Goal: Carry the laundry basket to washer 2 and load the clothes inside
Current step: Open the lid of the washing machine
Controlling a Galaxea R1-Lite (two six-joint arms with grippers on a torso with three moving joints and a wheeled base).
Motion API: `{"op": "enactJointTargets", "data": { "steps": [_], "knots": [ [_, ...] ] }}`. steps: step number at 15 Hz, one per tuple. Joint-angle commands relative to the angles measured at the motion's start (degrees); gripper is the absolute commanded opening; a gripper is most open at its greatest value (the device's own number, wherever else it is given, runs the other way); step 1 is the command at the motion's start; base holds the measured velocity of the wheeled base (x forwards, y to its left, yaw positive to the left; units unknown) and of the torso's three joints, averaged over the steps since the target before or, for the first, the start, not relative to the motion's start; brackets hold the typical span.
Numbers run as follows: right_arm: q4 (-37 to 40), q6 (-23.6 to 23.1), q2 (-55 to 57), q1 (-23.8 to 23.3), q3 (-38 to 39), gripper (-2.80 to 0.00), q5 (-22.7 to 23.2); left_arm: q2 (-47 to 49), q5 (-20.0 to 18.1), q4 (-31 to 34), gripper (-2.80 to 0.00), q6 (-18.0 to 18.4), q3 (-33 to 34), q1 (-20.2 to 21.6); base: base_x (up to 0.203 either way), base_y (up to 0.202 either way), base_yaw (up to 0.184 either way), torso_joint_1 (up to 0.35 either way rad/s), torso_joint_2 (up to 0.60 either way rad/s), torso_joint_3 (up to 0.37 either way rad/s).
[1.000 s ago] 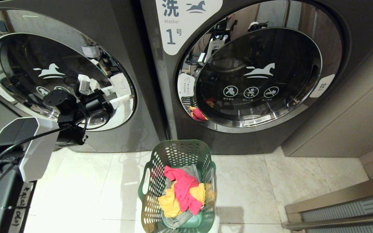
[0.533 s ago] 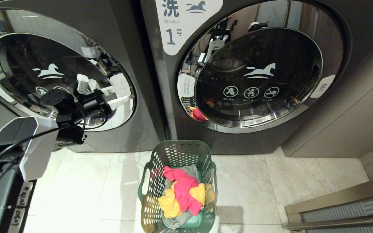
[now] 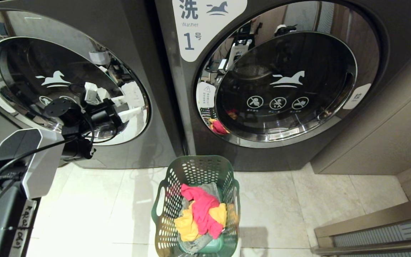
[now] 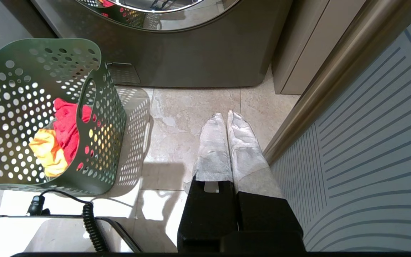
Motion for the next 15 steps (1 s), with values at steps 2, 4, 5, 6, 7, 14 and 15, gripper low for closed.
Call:
{"op": "enactJointTargets", "data": {
  "steps": [2,4,5,6,7,14,15],
  "knots": [
    [0.01,0.02,0.06,0.00,0.00,-2.80,0.04,-0.34,-1.61,-1.22,0.00,-0.89,-0.03,-1.22,0.000,0.000,0.000,0.000,0.00,0.000],
    [0.01,0.02,0.09,0.00,0.00,-2.80,0.04,-0.34,-1.61,-2.65,0.00,-2.41,0.06,-1.43,0.000,0.000,0.000,0.000,0.00,0.000],
    [-0.03,0.02,0.09,0.00,0.00,-2.80,0.04,-0.37,-1.61,-3.82,0.00,-3.50,0.06,-1.64,0.000,0.000,0.000,0.000,0.00,0.000],
    [0.01,0.02,0.06,0.00,0.00,-2.80,0.04,-0.28,-1.61,-5.64,0.00,-4.95,0.14,-1.86,0.000,0.000,0.000,0.000,0.00,0.000],
    [0.01,0.02,0.06,0.00,0.00,-2.80,0.04,-0.13,-1.61,-7.68,0.00,-6.74,0.22,-2.07,0.000,0.000,0.000,0.000,0.00,0.000],
    [0.01,0.02,0.08,0.00,0.00,-2.80,0.04,-0.88,-1.52,-13.62,0.00,-13.08,3.50,-2.81,0.000,0.000,0.000,0.000,0.00,0.000],
    [0.01,0.02,0.00,0.00,0.00,-2.80,0.04,-0.95,-1.52,-13.62,0.00,-13.08,3.84,-2.81,0.000,0.000,0.000,0.000,0.00,0.000]
  ]
}}
